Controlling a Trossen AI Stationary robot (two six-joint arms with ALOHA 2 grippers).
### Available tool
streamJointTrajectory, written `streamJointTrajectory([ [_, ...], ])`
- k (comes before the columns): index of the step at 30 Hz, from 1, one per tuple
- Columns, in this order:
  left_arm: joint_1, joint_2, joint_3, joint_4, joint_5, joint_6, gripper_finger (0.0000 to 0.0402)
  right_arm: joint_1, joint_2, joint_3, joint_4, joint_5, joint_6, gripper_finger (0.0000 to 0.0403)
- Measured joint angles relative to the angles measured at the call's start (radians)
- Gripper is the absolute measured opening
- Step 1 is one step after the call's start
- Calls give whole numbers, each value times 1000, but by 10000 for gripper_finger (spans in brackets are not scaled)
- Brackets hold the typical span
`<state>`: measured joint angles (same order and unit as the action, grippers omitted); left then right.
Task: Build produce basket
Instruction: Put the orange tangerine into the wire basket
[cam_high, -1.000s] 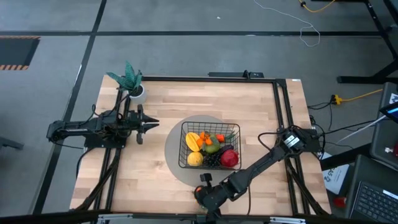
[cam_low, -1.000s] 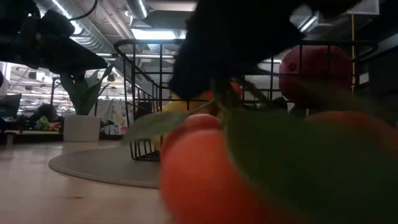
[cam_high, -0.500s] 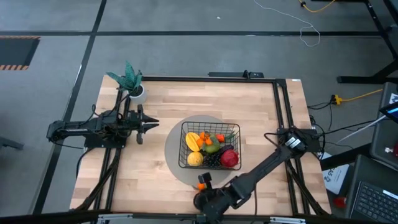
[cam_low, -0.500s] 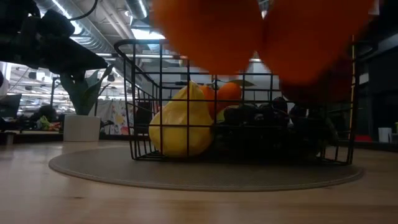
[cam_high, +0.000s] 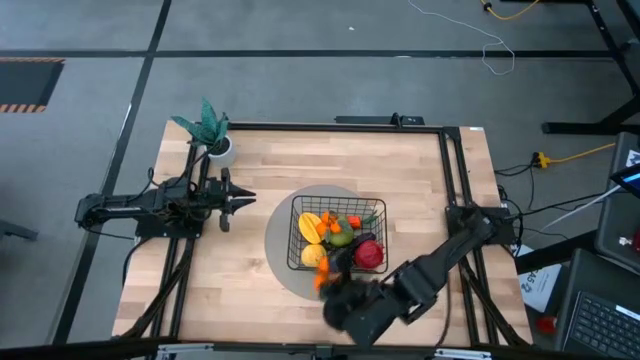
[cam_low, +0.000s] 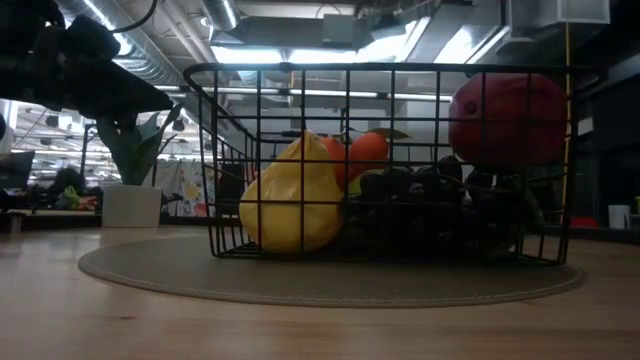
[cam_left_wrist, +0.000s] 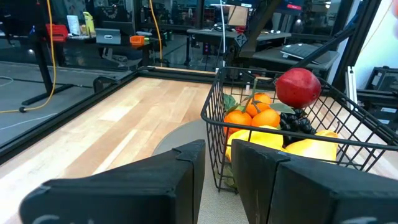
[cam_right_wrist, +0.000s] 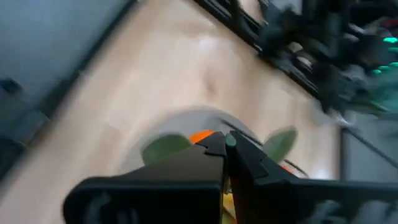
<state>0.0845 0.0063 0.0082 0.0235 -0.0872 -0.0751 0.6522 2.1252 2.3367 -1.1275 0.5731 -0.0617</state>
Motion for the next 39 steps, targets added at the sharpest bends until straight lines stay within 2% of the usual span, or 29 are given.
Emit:
streamJointTrajectory([
  [3,0,0,0,1,-1,0,69,-28,-72,-35,-82,40,26,0],
  [8,0,0,0,4,-1,0,69,-87,-163,-33,-328,51,236,0],
  [12,0,0,0,7,-2,0,69,-118,-232,-33,-449,51,364,0],
  [17,0,0,0,9,-3,0,69,-126,-307,-37,-443,75,375,0],
  [20,0,0,0,10,-3,0,69,-127,-356,-37,-443,135,406,0],
  [24,0,0,0,11,-3,0,69,-141,-417,-37,-445,235,584,0],
  [30,0,0,0,12,-2,0,69,-183,-452,-81,-441,264,710,0],
  [33,0,0,0,13,-2,0,69,-217,-455,-183,-443,254,712,0],
  [36,0,0,0,14,-1,0,69,-250,-451,-286,-430,176,721,0],
  [39,0,0,0,14,-1,0,69,-272,-453,-372,-335,87,737,1],
])
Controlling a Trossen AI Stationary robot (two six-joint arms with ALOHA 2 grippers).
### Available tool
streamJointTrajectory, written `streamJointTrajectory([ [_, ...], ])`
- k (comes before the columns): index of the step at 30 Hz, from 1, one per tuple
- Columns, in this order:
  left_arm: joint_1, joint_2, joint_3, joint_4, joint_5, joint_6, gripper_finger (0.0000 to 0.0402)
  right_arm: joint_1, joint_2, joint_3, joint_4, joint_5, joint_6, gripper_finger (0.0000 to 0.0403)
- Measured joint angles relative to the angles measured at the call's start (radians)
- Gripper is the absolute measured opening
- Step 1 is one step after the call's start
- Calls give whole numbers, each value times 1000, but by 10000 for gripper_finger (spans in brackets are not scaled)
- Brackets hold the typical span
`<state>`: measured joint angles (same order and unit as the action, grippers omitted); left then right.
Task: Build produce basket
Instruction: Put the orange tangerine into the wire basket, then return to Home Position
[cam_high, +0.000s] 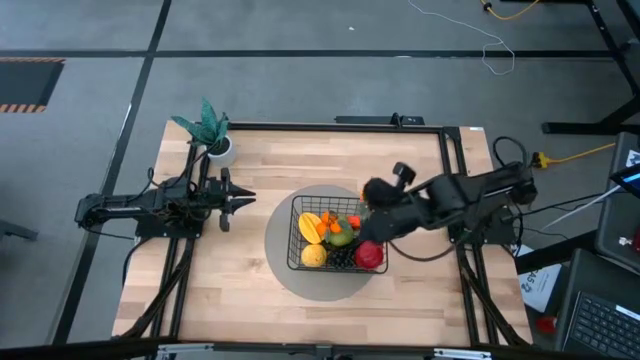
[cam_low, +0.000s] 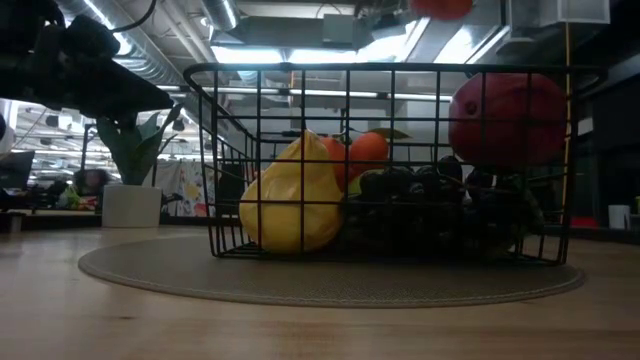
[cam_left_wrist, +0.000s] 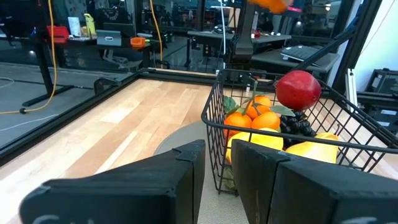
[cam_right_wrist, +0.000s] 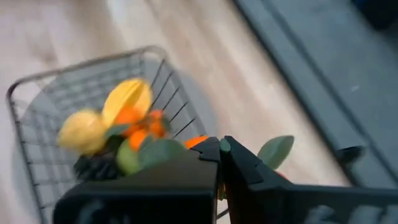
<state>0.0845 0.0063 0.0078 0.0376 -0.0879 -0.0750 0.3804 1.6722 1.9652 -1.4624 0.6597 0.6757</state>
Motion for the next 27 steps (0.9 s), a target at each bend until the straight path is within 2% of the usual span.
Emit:
streamJointTrajectory([
  [4,0,0,0,0,0,0,69,-18,1,-63,53,-123,-26,19],
  [7,0,0,0,0,0,0,69,-39,1,-72,47,-168,-26,48],
  [12,0,0,0,0,0,0,69,-62,0,-30,34,-193,-38,102],
  [16,0,0,0,0,0,0,69,-64,-1,51,-38,-249,-159,126],
  [19,0,0,0,0,0,0,69,-54,-1,96,-56,-249,-257,129],
  [21,0,0,0,0,0,0,69,-45,-2,102,-41,-220,-267,128],
  [24,0,0,0,0,0,0,69,-34,-1,69,-6,-122,-320,127],
  [27,0,0,0,0,0,0,69,-34,-1,-7,25,-84,-337,126],
])
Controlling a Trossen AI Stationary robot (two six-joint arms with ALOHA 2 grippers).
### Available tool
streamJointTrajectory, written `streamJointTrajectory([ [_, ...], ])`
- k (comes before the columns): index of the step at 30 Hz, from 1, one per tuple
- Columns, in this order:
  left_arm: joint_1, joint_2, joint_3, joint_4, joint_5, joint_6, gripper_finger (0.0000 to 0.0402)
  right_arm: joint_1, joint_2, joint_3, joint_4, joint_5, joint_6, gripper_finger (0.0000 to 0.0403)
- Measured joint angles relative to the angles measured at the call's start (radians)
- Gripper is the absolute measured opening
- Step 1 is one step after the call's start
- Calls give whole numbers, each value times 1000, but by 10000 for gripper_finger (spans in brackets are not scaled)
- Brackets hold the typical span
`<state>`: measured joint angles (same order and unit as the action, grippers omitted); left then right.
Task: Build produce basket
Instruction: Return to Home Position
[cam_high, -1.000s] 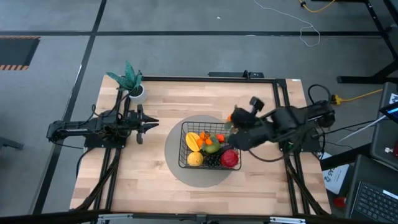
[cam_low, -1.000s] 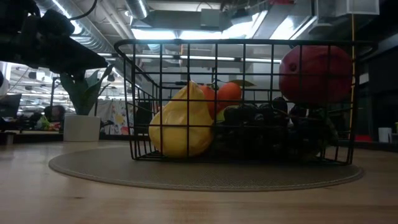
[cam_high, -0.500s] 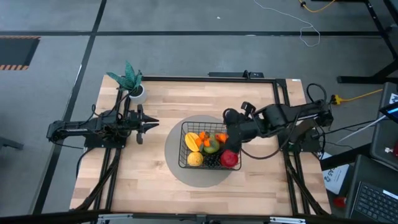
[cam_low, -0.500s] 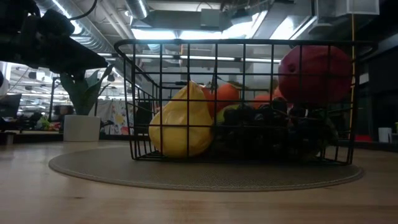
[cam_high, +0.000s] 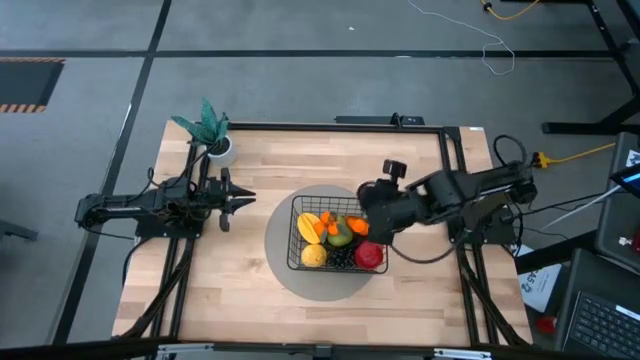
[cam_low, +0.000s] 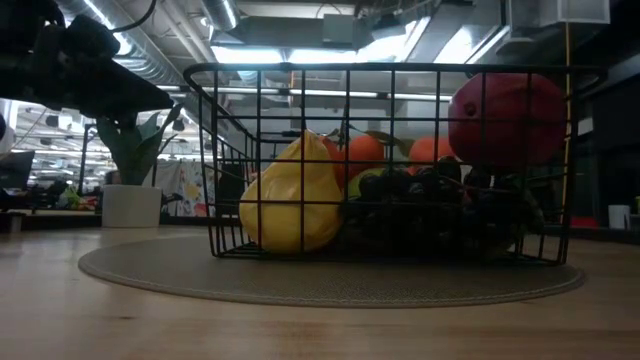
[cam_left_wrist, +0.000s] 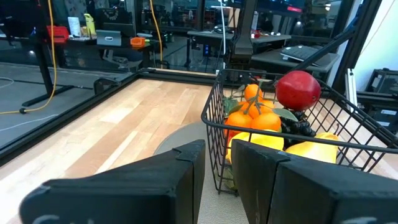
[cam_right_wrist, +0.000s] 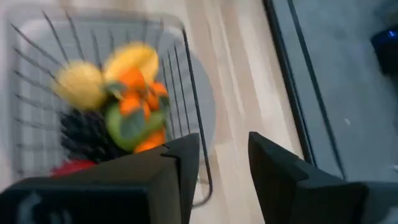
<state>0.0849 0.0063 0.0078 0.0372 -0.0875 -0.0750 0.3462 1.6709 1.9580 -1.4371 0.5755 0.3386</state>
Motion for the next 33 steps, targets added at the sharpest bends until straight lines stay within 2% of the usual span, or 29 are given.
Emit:
streamJointTrajectory([
  [3,0,0,0,0,0,0,69,9,0,-142,26,31,45,126],
  [6,0,0,0,0,0,0,69,40,-18,-351,119,90,120,126],
  [12,0,0,0,0,0,0,69,97,-166,-796,363,97,187,126],
  [17,0,0,0,0,0,0,69,113,-401,-1147,698,132,196,126],
  [21,0,0,0,0,0,0,69,109,-643,-1397,1004,149,38,126],
  [26,0,0,0,0,0,0,69,67,-914,-1599,1217,65,-133,126],
  [33,0,0,0,0,0,0,69,6,-1176,-1750,1427,-158,-315,126],
])
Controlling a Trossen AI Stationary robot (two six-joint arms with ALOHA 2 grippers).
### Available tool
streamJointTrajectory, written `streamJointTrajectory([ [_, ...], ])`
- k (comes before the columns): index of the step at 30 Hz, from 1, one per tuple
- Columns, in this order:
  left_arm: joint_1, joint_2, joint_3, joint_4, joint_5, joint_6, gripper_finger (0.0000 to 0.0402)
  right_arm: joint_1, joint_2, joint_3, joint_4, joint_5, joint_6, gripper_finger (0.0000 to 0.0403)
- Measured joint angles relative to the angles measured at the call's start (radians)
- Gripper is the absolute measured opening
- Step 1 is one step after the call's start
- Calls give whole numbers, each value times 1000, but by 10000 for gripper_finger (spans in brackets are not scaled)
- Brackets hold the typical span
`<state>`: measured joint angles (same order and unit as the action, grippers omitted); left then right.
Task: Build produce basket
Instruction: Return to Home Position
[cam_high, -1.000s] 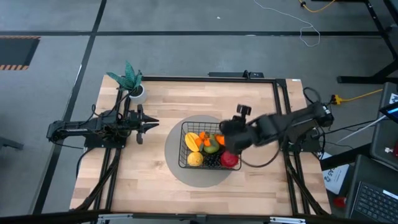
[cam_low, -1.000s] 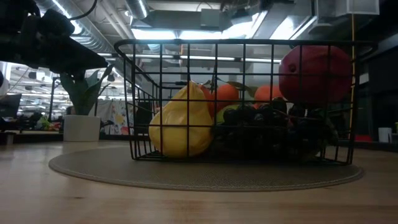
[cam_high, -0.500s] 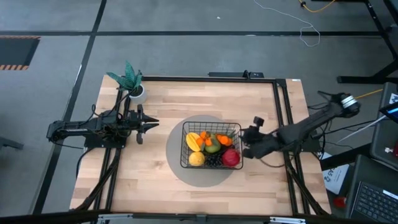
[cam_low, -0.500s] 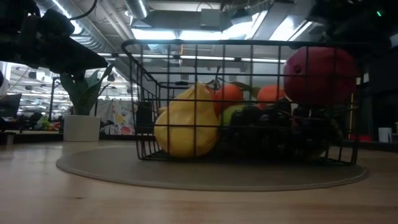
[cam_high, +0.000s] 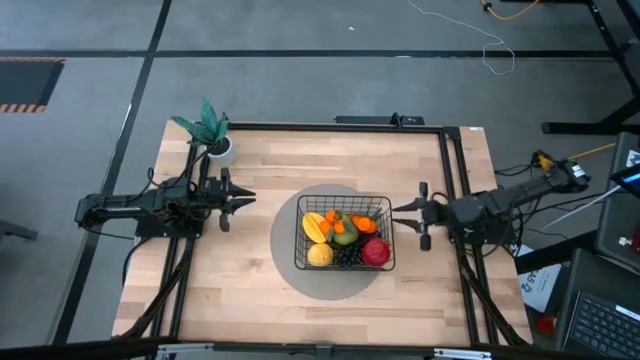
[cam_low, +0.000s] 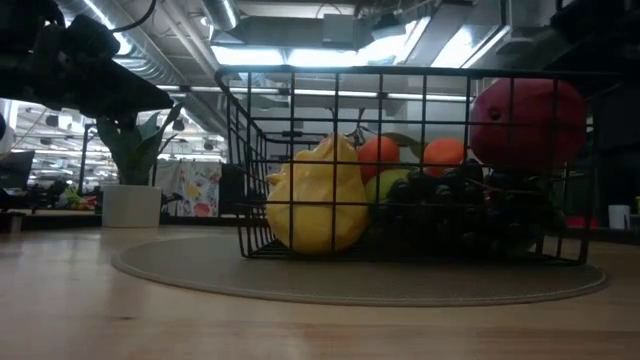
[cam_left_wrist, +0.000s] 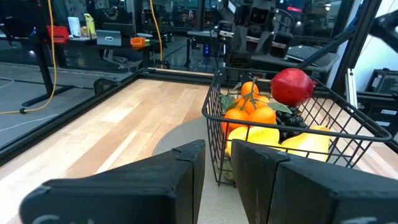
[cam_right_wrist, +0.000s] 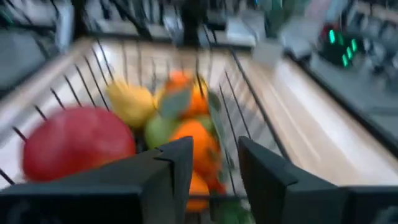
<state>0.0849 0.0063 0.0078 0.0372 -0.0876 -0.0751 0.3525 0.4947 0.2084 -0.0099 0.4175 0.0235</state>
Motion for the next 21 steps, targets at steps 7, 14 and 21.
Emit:
streamJointTrajectory([
  [7,0,0,0,0,0,0,69,-23,-200,-127,111,-53,-51,126],
  [14,0,0,0,0,0,0,69,-23,-333,-202,137,4,-53,127],
  [21,0,0,0,0,0,0,69,-23,-417,-202,126,7,-54,127],
])
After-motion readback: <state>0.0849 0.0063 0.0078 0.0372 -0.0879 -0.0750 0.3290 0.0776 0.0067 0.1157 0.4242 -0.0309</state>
